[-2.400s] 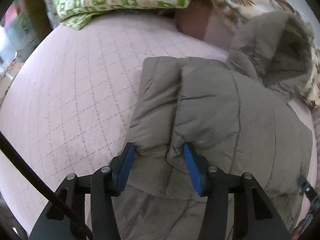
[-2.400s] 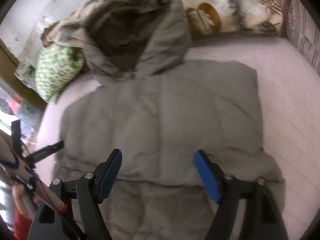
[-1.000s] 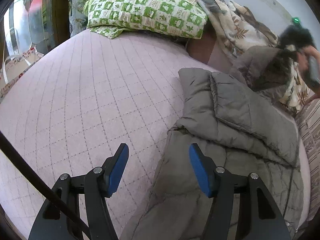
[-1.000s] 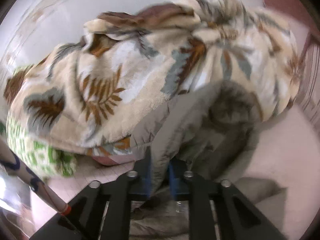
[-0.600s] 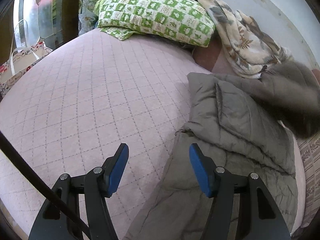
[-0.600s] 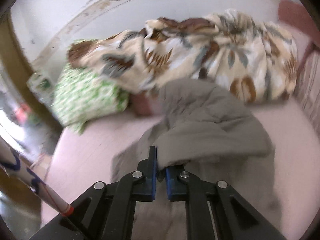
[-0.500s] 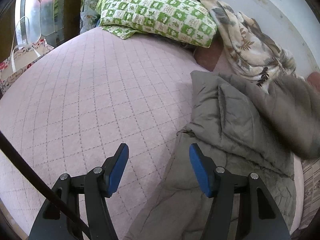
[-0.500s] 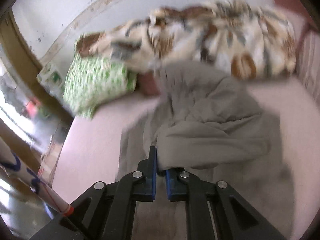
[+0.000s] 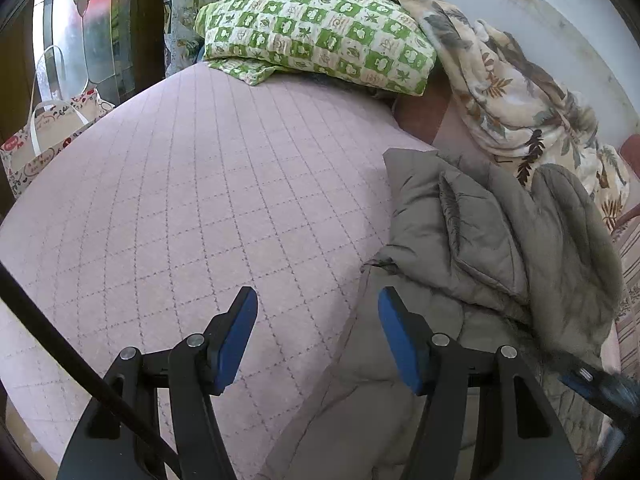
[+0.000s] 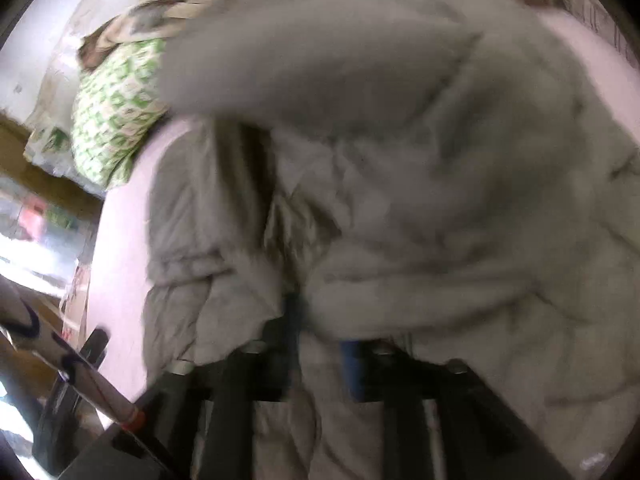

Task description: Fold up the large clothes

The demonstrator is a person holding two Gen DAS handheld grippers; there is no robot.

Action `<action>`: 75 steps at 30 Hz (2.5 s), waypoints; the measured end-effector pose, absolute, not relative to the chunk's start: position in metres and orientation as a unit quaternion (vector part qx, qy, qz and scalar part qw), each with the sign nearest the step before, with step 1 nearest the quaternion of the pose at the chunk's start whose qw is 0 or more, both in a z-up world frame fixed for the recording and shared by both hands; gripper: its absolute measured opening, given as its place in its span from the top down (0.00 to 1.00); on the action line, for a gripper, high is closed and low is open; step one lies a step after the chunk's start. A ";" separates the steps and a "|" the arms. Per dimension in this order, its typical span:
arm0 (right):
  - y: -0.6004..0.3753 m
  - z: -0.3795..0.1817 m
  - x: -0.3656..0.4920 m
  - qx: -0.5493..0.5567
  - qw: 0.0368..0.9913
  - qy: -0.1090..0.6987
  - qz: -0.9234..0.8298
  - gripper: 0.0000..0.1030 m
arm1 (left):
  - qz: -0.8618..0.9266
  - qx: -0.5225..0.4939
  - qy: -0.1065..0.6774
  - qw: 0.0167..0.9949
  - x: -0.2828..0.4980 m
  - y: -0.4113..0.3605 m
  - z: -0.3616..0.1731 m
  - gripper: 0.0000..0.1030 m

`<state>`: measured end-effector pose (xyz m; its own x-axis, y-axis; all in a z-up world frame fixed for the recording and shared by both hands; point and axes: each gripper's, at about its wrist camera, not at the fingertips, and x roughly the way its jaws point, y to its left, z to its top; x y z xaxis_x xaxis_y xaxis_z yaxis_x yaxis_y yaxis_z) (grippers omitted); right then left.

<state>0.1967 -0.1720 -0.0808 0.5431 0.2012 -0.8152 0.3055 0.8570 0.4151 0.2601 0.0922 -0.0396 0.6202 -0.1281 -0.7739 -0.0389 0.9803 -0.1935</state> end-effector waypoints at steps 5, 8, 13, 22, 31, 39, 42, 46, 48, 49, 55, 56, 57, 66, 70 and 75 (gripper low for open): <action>-0.175 -0.037 0.142 0.216 0.858 0.465 -0.021 0.33 | -0.027 -0.097 0.437 0.894 0.259 0.092 -0.041 0.40; -0.186 0.003 0.129 0.186 0.884 0.426 -0.043 0.34 | -0.025 -0.096 0.441 0.892 0.259 0.091 -0.042 0.40; -0.219 0.044 0.177 0.148 0.908 0.374 -0.119 0.56 | -0.017 -0.085 0.440 0.894 0.257 0.089 -0.043 0.40; -0.221 -0.055 0.291 0.262 0.838 0.475 -0.063 0.62 | -0.012 -0.075 0.447 0.891 0.262 0.091 -0.045 0.40; -0.188 -0.083 0.308 0.204 0.840 0.499 -0.061 0.63 | -0.011 -0.073 0.458 0.886 0.265 0.092 -0.048 0.40; -0.159 -0.037 0.253 0.121 0.885 0.443 -0.073 0.56 | -0.009 -0.069 0.463 0.884 0.264 0.092 -0.051 0.40; -0.161 -0.070 0.262 0.116 0.866 0.479 -0.088 0.56 | -0.016 -0.069 0.465 0.882 0.264 0.094 -0.050 0.40; -0.169 -0.063 0.250 0.141 0.868 0.469 -0.079 0.54 | -0.028 -0.098 0.453 0.886 0.258 0.108 -0.045 0.40; -0.175 -0.048 0.235 0.129 0.876 0.458 -0.075 0.42 | -0.038 -0.105 0.450 0.886 0.255 0.113 -0.043 0.39; -0.181 -0.038 0.221 0.119 0.882 0.449 -0.078 0.35 | -0.044 -0.109 0.450 0.885 0.254 0.116 -0.044 0.36; -0.242 -0.021 0.132 0.116 0.879 0.442 -0.139 0.28 | -0.039 -0.096 0.475 0.874 0.244 0.114 -0.051 0.36; -0.255 -0.024 0.116 0.124 0.875 0.444 -0.150 0.28 | -0.035 -0.096 0.477 0.873 0.240 0.114 -0.052 0.36; -0.262 -0.025 0.108 0.128 0.872 0.445 -0.157 0.28 | -0.028 -0.092 0.477 0.873 0.236 0.111 -0.052 0.36; -0.249 -0.016 0.104 0.138 0.887 0.419 -0.135 0.28 | -0.011 -0.019 0.457 0.889 0.204 0.074 -0.049 0.36; -0.200 -0.004 0.168 0.108 0.905 0.399 -0.102 0.29 | -0.011 0.018 0.453 0.891 0.205 0.058 -0.056 0.36; -0.166 -0.028 0.254 0.084 0.898 0.421 -0.096 0.35 | -0.008 0.045 0.440 0.897 0.207 0.053 -0.056 0.36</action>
